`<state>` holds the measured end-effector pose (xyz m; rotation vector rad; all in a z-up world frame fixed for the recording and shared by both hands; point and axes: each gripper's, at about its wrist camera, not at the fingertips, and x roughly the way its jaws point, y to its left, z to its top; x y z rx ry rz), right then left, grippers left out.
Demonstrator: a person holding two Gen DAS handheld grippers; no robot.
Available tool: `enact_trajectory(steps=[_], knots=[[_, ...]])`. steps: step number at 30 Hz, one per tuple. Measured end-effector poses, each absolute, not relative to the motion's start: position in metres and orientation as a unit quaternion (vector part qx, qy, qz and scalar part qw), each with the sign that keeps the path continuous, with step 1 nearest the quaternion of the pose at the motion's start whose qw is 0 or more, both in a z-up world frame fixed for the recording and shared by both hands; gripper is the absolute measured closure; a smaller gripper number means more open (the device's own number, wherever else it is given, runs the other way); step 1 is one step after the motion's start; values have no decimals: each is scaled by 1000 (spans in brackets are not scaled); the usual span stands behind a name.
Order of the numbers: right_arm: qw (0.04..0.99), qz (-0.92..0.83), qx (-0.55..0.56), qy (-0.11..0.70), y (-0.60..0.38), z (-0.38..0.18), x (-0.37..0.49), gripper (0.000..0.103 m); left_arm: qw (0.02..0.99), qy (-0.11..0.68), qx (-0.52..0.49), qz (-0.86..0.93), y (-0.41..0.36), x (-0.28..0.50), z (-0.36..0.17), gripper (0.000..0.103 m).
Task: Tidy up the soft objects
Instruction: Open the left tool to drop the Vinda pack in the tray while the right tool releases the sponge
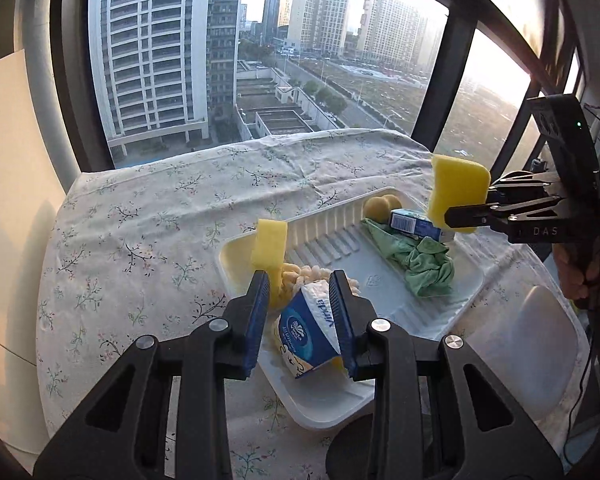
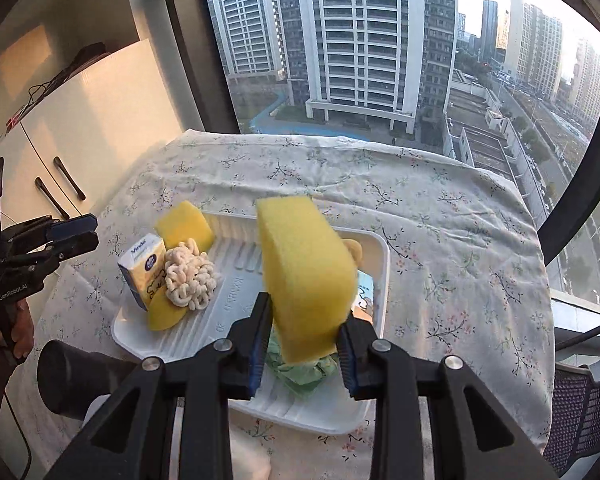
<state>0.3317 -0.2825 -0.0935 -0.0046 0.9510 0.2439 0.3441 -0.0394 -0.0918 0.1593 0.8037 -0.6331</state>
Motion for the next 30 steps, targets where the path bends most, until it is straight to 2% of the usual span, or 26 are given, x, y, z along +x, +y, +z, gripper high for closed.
enact_trajectory(steps=[8, 14, 16, 17, 18, 19, 24, 30], knots=[[820, 177, -62, 542, -244, -145, 391, 72, 851, 420, 62, -309, -47, 353, -117, 74], [808, 173, -71, 559, -239, -164, 395, 71, 838, 438, 52, -322, -51, 354, -112, 72], [806, 173, -73, 562, -238, -164, 395, 66, 836, 441, 63, -321, -56, 353, -108, 66], [803, 176, -74, 565, -237, -163, 395, 59, 833, 446, 74, -318, -61, 353, -107, 54], [802, 178, -73, 565, -236, -162, 395, 50, 828, 455, 88, -316, -67, 354, -108, 46], [803, 181, -70, 563, -235, -160, 394, 46, 826, 460, 106, -308, -72, 354, -110, 39], [819, 188, -58, 539, -240, -140, 377, 33, 823, 480, 183, -241, -89, 360, -132, 39], [845, 171, -59, 504, -257, -124, 337, 33, 835, 486, 119, -229, -75, 376, -143, 41]])
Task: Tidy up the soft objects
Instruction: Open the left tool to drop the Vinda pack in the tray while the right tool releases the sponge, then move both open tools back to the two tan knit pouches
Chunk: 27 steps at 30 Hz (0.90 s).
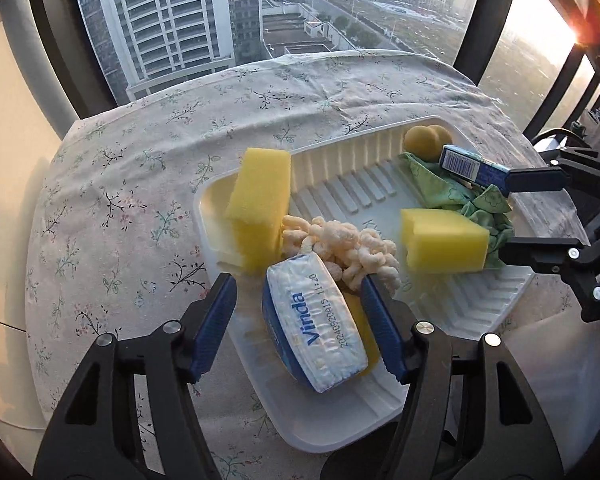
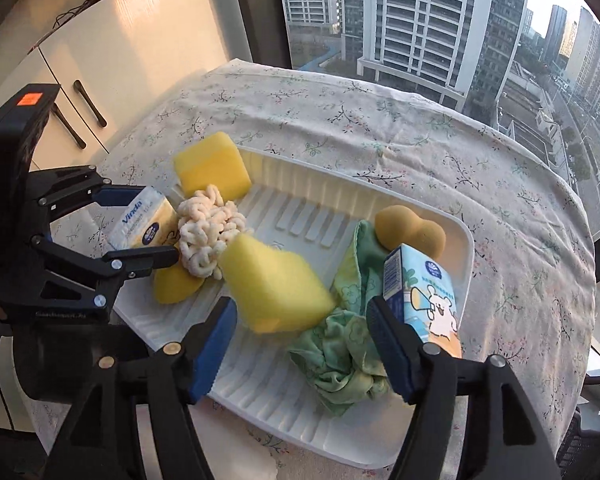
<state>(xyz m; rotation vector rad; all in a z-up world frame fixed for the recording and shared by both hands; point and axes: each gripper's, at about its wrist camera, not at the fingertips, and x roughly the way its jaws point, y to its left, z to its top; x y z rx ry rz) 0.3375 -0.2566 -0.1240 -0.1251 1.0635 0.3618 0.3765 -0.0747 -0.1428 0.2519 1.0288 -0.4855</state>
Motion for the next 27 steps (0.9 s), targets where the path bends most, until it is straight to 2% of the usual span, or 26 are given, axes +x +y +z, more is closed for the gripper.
enact_trajectory(steps=[6, 10, 15, 17, 19, 20, 22, 27], knots=[[875, 134, 0, 465, -293, -109, 286, 32, 834, 497, 39, -235, -54, 384, -137, 40], [889, 84, 62, 446, -324, -105, 253, 25, 868, 447, -6, -216, -35, 370, -112, 40], [885, 3, 153, 441, -369, -123, 204, 25, 918, 350, -69, -173, 9, 327, -82, 38], [883, -7, 183, 433, -379, -133, 177, 25, 940, 304, -64, -144, 26, 300, -74, 29], [880, -2, 202, 430, -380, -142, 153, 25, 959, 248, -44, -129, 39, 268, -70, 24], [879, -1, 204, 431, -378, -147, 141, 24, 966, 228, -35, -119, 44, 253, -70, 14], [880, -13, 190, 435, -371, -157, 121, 23, 975, 200, -3, -98, 51, 223, -73, 3], [879, -31, 144, 454, -344, -175, 83, 22, 969, 224, 79, -70, 59, 169, -90, 3]])
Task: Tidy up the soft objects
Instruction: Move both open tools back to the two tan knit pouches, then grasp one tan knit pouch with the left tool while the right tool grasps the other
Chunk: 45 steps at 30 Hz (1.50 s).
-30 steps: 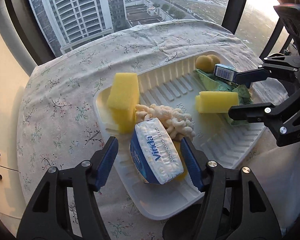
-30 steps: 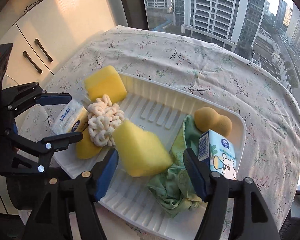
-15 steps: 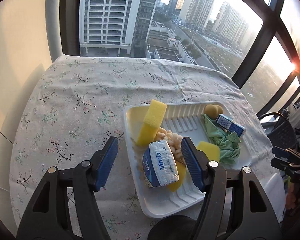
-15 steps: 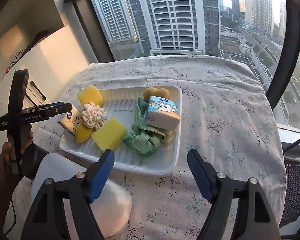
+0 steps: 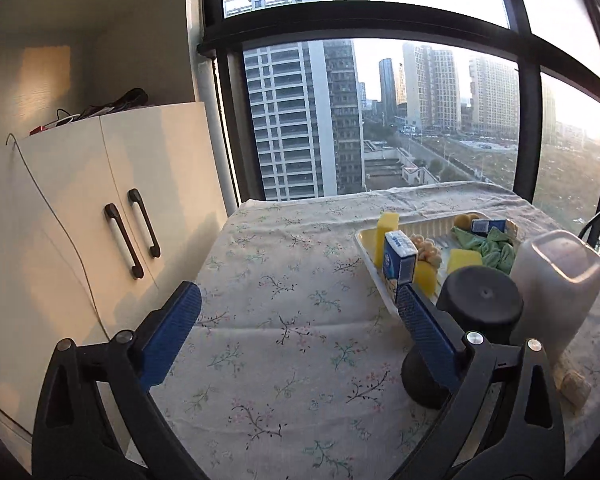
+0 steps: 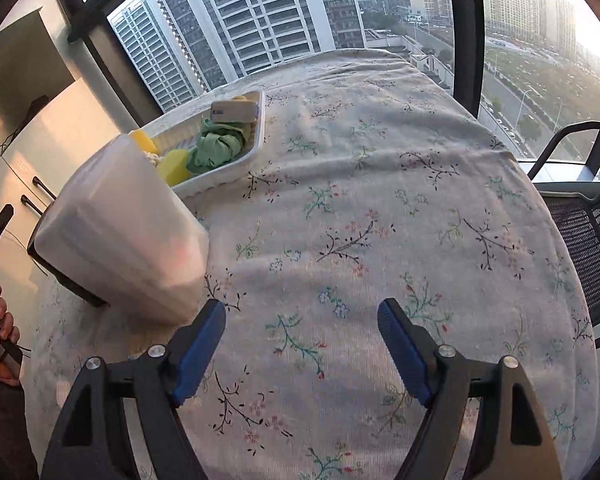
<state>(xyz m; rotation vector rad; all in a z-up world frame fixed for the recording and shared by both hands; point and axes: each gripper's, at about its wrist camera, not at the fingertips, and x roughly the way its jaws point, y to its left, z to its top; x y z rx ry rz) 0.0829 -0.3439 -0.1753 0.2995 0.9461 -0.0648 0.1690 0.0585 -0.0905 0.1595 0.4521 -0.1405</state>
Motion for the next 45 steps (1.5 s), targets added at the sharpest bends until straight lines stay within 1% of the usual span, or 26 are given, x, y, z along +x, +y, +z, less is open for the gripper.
enact_trajectory(steps=[3, 9, 14, 20, 24, 26, 31, 35, 37, 39, 40, 42, 45], knots=[[880, -35, 122, 457, -330, -179, 61, 22, 963, 253, 67, -62, 74, 142, -104, 3], [887, -32, 97, 451, -305, -174, 31, 22, 944, 326, -17, -53, 108, 106, -132, 3], [888, -11, 109, 446, -291, -173, 16, 22, 933, 352, -42, -63, 113, 75, -145, 3], [890, -11, 84, 449, -263, -178, 14, 22, 913, 388, -47, -115, 79, 44, -154, 3], [891, 2, 63, 450, -241, -182, 22, 22, 884, 439, -82, -140, 54, 39, -166, 3], [889, 7, 43, 455, -229, -185, 29, 22, 875, 457, -81, -141, 41, 38, -172, 3], [888, 5, -25, 459, -201, -195, 48, 22, 886, 445, -76, -104, 13, 37, -177, 3], [888, -2, -54, 457, -190, -197, 55, 22, 871, 483, -65, -58, -2, 54, -195, 4], [887, -3, -52, 459, -191, -198, 58, 18, 876, 479, -49, -31, -8, 56, -193, 3], [886, -17, -44, 461, -196, -202, 61, 1, 869, 494, -30, -10, -16, 61, -196, 2], [887, -22, -28, 461, -201, -203, 63, 0, 863, 505, -4, 1, -23, 63, -198, 0], [887, -21, 9, 462, -210, -205, 62, 0, 856, 518, -7, 8, -26, 64, -197, 0], [884, -16, -1, 467, -210, -205, 63, 0, 843, 538, -18, 22, -24, 67, -196, 0]])
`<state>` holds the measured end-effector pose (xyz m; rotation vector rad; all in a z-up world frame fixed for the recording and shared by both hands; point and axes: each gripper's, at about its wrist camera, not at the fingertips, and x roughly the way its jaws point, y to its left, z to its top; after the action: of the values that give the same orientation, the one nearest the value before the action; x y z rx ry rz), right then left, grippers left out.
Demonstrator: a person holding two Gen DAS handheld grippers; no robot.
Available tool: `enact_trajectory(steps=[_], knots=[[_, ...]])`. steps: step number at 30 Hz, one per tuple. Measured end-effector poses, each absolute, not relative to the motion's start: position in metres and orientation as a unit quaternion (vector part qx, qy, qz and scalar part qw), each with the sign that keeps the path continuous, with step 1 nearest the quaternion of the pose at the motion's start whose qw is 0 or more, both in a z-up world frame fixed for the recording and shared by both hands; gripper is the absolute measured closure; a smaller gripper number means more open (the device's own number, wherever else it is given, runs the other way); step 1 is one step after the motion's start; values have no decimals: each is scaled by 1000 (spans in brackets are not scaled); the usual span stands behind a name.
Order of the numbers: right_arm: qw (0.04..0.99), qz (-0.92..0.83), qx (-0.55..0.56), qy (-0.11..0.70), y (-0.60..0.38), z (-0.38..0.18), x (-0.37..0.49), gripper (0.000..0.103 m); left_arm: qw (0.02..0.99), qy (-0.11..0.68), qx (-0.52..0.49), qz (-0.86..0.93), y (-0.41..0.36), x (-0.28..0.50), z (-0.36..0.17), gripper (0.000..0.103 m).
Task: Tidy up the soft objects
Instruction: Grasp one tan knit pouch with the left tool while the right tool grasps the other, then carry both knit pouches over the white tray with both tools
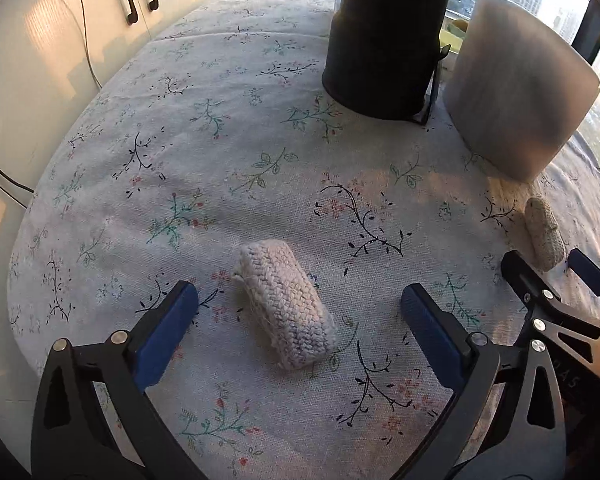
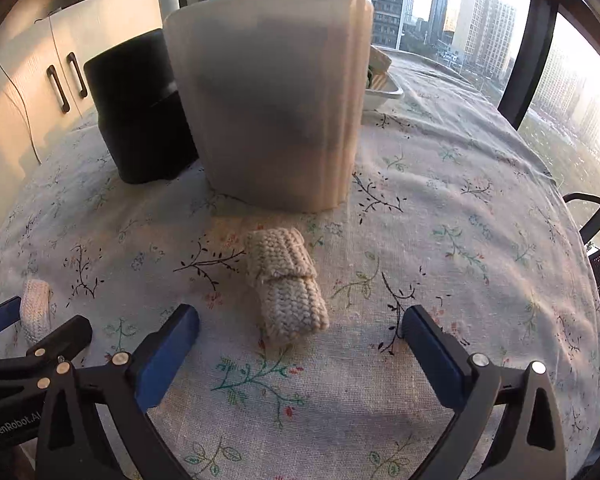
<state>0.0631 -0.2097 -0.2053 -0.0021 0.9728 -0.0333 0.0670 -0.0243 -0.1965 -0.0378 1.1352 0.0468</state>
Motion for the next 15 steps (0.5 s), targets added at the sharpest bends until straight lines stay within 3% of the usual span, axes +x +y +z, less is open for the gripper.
enact_trajectory(steps=[4, 5, 6, 7, 9, 10, 14, 15], knots=[[885, -14, -3, 465, -207, -206, 65, 1, 849, 527, -20, 28, -24, 64, -197, 0], [886, -10, -6, 463, -206, -205, 65, 6, 851, 524, -20, 29, -25, 63, -196, 1], [888, -5, -9, 460, -203, -203, 63, 18, 853, 521, -19, 30, -26, 61, -196, 3], [890, -1, -12, 457, -202, -201, 62, 25, 856, 516, -17, 29, -27, 60, -194, 12], [891, 14, -23, 454, -196, -199, 61, 49, 864, 502, -9, 26, -31, 56, -186, 62], [890, 19, -26, 455, -194, -198, 62, 53, 864, 502, 9, 26, -36, 55, -184, 83], [888, 19, -36, 458, -183, -195, 57, 78, 871, 490, 36, 15, -43, 47, -187, 83], [887, 20, -35, 460, -183, -194, 56, 78, 868, 496, 18, 0, -40, 46, -186, 83]])
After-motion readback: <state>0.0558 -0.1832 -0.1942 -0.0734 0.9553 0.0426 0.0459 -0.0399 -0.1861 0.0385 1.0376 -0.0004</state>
